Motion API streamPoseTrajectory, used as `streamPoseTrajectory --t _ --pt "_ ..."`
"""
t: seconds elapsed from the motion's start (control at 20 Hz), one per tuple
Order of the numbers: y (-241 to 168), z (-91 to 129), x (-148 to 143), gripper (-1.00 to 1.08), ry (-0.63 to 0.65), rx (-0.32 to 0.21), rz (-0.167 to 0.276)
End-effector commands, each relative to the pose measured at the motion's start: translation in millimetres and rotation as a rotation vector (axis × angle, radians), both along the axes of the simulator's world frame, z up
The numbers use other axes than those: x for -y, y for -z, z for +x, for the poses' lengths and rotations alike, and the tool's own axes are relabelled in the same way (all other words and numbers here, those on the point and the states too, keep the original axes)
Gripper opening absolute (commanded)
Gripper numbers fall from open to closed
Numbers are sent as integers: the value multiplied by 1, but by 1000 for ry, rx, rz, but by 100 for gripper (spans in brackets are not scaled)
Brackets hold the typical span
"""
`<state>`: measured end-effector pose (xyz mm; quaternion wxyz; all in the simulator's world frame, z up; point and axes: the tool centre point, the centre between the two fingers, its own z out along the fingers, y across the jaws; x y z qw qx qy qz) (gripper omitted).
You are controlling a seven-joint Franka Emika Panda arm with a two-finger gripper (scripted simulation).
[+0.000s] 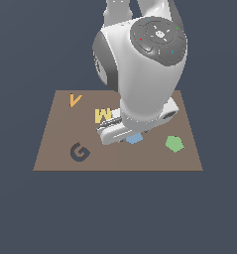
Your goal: Insert a designated object into the corresponding slot on a board.
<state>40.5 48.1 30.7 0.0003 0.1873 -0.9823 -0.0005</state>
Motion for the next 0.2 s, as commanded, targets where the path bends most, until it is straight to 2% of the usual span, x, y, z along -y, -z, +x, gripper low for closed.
streamPoseTrajectory --t 0.0,0.15 --pt "0 0 0 100 0 0 0" --pt "0 0 0 100 0 0 0"
